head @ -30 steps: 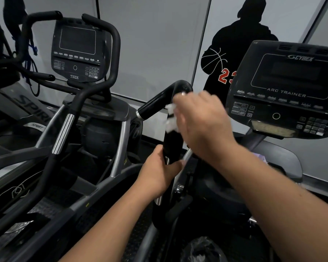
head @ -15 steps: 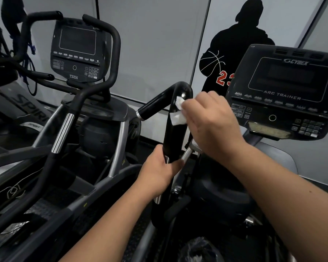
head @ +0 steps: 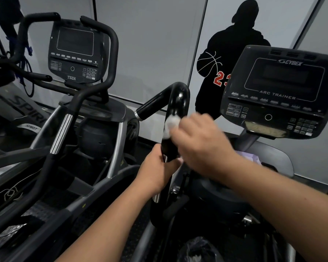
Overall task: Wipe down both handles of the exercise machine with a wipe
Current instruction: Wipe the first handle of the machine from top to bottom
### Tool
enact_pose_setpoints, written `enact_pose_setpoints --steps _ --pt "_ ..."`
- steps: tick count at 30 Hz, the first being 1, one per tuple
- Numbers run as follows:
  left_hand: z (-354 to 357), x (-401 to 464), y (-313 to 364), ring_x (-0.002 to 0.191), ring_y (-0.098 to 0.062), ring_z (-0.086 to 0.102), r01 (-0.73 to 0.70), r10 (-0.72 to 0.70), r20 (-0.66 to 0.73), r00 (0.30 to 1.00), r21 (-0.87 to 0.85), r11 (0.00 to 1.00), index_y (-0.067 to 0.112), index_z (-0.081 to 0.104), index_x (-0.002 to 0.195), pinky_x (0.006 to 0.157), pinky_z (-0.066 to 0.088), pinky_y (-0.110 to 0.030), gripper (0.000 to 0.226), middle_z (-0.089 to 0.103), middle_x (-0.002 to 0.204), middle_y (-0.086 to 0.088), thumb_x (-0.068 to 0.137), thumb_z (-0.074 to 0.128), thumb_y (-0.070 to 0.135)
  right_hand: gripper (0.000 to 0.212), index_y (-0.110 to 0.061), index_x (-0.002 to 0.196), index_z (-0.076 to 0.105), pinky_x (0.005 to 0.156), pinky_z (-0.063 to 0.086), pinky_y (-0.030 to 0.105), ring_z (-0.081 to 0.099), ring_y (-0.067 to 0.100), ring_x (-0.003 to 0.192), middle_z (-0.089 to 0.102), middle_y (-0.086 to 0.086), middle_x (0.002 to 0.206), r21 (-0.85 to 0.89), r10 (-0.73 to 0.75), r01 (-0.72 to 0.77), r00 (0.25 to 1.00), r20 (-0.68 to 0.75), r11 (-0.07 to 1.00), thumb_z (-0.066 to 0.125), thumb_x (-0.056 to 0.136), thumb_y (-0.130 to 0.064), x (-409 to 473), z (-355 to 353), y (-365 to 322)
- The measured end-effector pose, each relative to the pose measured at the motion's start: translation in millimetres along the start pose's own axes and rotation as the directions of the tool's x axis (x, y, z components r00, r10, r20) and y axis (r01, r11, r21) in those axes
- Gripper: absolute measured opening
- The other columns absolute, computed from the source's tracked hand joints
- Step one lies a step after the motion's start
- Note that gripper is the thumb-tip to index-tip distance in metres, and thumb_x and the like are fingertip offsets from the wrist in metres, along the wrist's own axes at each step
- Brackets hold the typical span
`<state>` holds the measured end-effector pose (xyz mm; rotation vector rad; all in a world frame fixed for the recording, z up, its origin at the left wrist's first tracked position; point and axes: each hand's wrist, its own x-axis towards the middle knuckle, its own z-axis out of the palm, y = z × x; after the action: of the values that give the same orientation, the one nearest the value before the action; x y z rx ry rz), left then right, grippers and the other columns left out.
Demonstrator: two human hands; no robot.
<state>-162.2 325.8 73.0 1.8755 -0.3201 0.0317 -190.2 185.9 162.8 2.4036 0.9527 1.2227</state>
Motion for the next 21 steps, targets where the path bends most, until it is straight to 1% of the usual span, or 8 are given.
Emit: enact_pose_setpoints --steps 3,6,8,11,13,15,18,21 --pt "0 -3 6 0.073 -0.004 0.060 -0.049 0.049 0.003 0.999 0.034 0.998 0.034 0.053 0.091 0.071 0.056 -0.037 0.031 0.064 0.080 0.009 0.075 0.055 0.060 0.006 -0.010 0.090 0.061 0.063 0.030 0.039 0.047 0.026 0.069 0.053 0.010 0.079 -0.020 -0.230 0.234 0.967 0.109 0.972 0.056 0.086 -0.009 -8 -1 -9" --pt "-2 -1 3 0.087 -0.010 0.062 0.042 -0.043 0.007 0.999 0.027 0.999 0.031 0.052 0.097 0.073 0.051 -0.033 0.025 0.064 0.091 0.009 0.084 0.072 0.041 0.004 -0.010 0.091 0.058 0.063 0.032 0.041 0.049 0.030 0.070 0.053 0.013 0.077 -0.073 -0.023 0.024 1.000 0.016 0.997 0.055 0.088 -0.010 21 -12 19" --pt "-3 -1 0 0.088 -0.011 0.061 0.051 -0.052 0.021 0.998 0.036 0.998 0.031 0.053 0.097 0.071 0.048 -0.030 0.025 0.062 0.092 0.010 0.086 0.072 0.041 0.008 -0.008 0.091 0.058 0.063 0.032 0.042 0.050 0.032 0.071 0.054 0.014 0.077 -0.072 0.084 -0.086 0.996 -0.035 0.994 0.052 0.086 -0.009 32 -17 23" --pt "-3 -3 8 0.086 -0.009 0.061 -0.076 0.075 0.017 0.997 0.130 0.989 0.023 0.056 0.101 0.071 0.051 -0.029 0.043 0.060 0.086 0.014 0.077 0.053 0.058 0.009 -0.008 0.083 0.059 0.063 0.032 0.040 0.049 0.028 0.069 0.053 0.011 0.075 -0.057 -0.130 0.133 0.990 0.049 0.989 0.051 0.086 -0.008 17 -6 -12" --pt "-2 -5 10 0.085 -0.010 0.060 -0.109 0.102 0.051 0.993 0.149 0.983 0.023 0.056 0.099 0.077 0.054 -0.033 0.046 0.058 0.083 0.015 0.074 0.041 0.058 0.016 -0.011 0.077 0.058 0.063 0.033 0.040 0.048 0.026 0.069 0.053 0.008 0.074 -0.062 -0.254 0.264 0.958 0.134 0.962 0.047 0.088 -0.007 15 -7 -21" --pt "-4 -5 10 0.085 -0.011 0.063 -0.017 0.016 0.023 1.000 0.086 0.996 0.028 0.052 0.097 0.077 0.055 -0.036 0.034 0.063 0.087 0.010 0.078 0.058 0.056 0.013 -0.012 0.078 0.059 0.066 0.034 0.041 0.052 0.028 0.071 0.055 0.009 0.075 -0.125 -0.174 0.195 0.972 0.160 0.973 0.049 0.087 -0.010 38 -13 0" --pt "-5 -5 6 0.082 -0.009 0.062 0.072 -0.074 0.034 0.997 0.050 0.996 0.032 0.050 0.101 0.066 0.048 -0.028 0.027 0.063 0.089 0.007 0.087 0.071 0.043 0.004 -0.011 0.079 0.059 0.068 0.035 0.041 0.053 0.030 0.071 0.056 0.010 0.075 -0.237 0.067 -0.033 0.988 0.137 0.971 0.061 0.081 -0.008 70 -25 28" --pt "-3 -1 1 0.091 -0.009 0.065 0.027 -0.028 0.014 1.000 0.024 0.999 0.033 0.053 0.109 0.076 0.050 -0.028 0.034 0.066 0.096 0.011 0.085 0.074 0.042 0.013 -0.009 0.079 0.059 0.068 0.035 0.041 0.054 0.030 0.073 0.057 0.011 0.075 -0.166 -0.047 0.088 0.971 0.233 0.982 0.047 0.084 -0.009 65 -18 1"
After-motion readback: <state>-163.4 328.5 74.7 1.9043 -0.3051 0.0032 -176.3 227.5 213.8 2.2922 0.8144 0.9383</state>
